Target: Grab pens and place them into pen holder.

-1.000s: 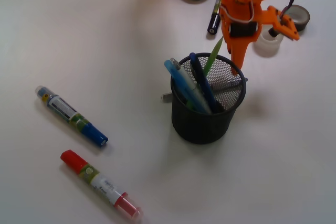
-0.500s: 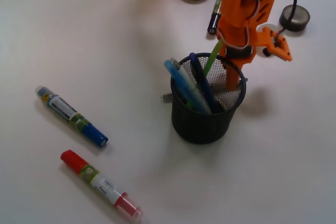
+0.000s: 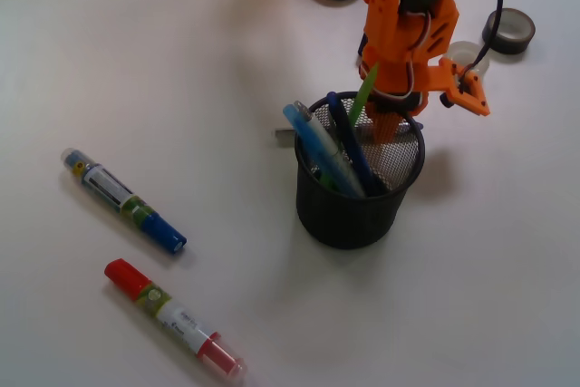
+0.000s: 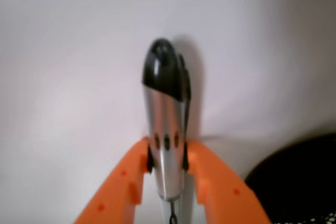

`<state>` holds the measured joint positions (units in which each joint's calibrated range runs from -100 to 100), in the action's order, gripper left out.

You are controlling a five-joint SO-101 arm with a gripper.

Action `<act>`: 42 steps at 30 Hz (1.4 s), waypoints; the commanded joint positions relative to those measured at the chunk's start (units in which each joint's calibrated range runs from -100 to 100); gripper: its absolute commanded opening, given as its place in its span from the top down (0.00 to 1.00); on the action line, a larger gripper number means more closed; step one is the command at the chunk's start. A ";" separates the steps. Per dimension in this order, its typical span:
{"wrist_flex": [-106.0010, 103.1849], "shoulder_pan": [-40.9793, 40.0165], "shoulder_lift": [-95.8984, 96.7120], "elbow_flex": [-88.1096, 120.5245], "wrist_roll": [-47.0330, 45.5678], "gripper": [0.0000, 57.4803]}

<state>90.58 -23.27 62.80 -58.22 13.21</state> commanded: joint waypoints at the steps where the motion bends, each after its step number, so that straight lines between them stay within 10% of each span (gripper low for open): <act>1: 4.17 -0.09 -1.48 0.52 -0.10 0.99; 14: -2.57 -3.08 -39.22 41.83 4.84 0.99; 42: -103.88 5.14 -87.16 99.98 26.32 0.99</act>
<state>-5.40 -18.98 -21.86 42.41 37.29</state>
